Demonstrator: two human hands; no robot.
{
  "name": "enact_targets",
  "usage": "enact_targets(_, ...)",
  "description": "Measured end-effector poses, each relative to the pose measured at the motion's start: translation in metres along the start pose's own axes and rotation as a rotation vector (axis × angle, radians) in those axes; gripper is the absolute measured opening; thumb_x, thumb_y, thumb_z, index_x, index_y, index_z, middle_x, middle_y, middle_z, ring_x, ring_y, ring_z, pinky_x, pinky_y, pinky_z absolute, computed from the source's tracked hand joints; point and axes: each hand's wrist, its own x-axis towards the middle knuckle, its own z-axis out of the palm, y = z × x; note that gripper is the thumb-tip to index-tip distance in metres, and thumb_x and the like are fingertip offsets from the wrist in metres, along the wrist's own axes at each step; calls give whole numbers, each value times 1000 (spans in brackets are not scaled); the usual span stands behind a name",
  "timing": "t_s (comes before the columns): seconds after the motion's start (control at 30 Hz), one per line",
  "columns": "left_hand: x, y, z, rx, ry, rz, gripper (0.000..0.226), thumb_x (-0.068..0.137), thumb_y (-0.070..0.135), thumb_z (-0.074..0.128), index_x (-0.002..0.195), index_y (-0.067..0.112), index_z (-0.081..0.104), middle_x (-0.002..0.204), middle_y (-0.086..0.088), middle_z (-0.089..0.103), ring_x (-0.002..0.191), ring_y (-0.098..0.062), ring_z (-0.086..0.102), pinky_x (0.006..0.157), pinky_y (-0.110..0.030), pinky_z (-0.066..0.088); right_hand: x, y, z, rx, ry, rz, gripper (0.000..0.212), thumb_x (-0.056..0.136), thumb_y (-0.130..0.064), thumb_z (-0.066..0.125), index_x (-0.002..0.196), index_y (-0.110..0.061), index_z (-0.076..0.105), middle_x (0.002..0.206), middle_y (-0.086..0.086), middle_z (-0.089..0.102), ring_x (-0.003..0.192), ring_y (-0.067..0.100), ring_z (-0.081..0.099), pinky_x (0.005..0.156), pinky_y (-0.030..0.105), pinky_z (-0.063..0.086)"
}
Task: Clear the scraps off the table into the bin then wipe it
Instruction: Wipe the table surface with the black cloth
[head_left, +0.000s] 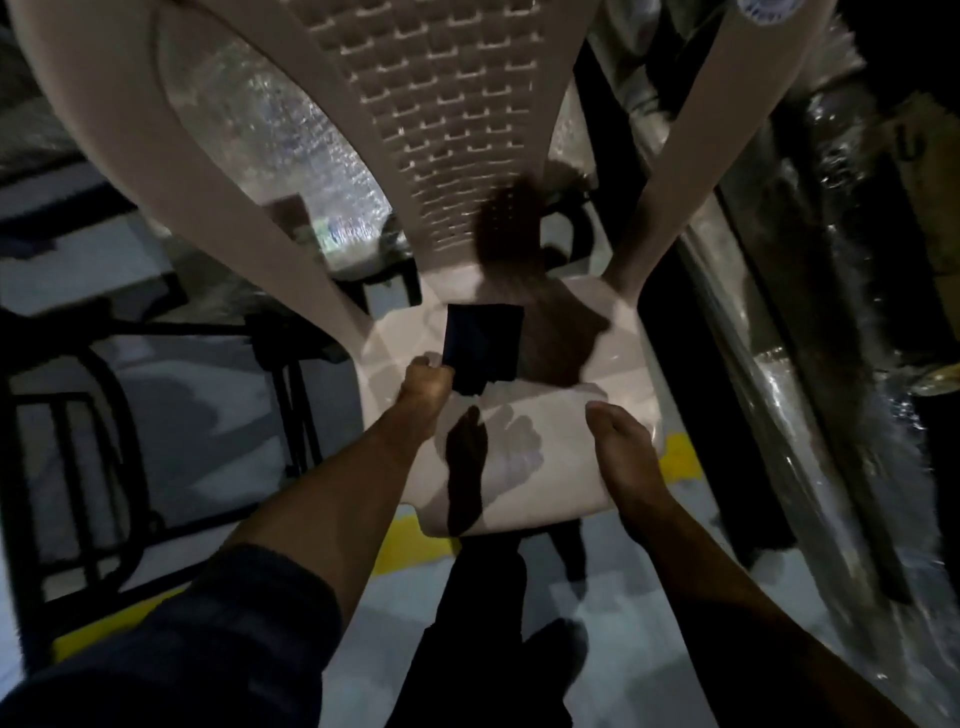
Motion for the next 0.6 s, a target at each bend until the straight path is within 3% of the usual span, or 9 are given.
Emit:
enact_targets(0.07,15,-6,6,39,-3,-13,38,92,12,55,128,0,52,123,-17,60,103,-35,60,87,-39,51,10,9,4,-32,-10,35,26,100,-26,49,113,-11,67,118,8,65,112,26,56,105,41,41)
enact_targets(0.17,19,2,8,77,38,15,5,91,5,53,89,5,57,78,-11,57,72,-24,55,67,-28,45,16,15,9,-50,-15,40,31,101,-28,49,120,-10,65,123,11,65,116,29,56,106,43,41)
enact_targets(0.23,23,9,8,55,59,24,16,91,3,53,78,13,54,77,-7,54,76,-21,53,64,-23,42,18,15,11,-48,-18,35,30,101,-27,48,118,-9,65,121,12,65,115,30,57,105,44,41)
enact_targets(0.33,21,13,7,56,58,-8,9,88,8,54,92,11,61,98,-13,62,92,-27,60,78,-30,51,15,12,11,-33,-23,66,33,100,-33,49,119,-12,66,118,9,65,111,27,57,105,45,43)
enact_targets(0.43,-6,22,3,-154,-8,-36,20,93,13,51,110,7,61,111,-13,63,99,-32,61,69,-35,55,6,3,9,20,-34,83,27,97,-37,51,109,-18,67,104,2,61,98,21,53,98,40,44)
enact_targets(0.5,-29,25,0,-282,-45,-35,30,95,14,48,122,3,57,114,-13,60,105,-31,58,74,-33,51,-4,-8,7,76,-37,92,19,90,-39,55,96,-25,65,99,1,58,94,20,51,87,35,40)
enact_targets(0.6,-75,26,-10,-404,-85,-28,22,93,13,47,109,5,60,102,-10,59,98,-27,58,83,-34,50,-30,-27,-1,110,-42,55,23,87,-40,55,96,-19,63,99,5,61,92,20,52,84,33,39)
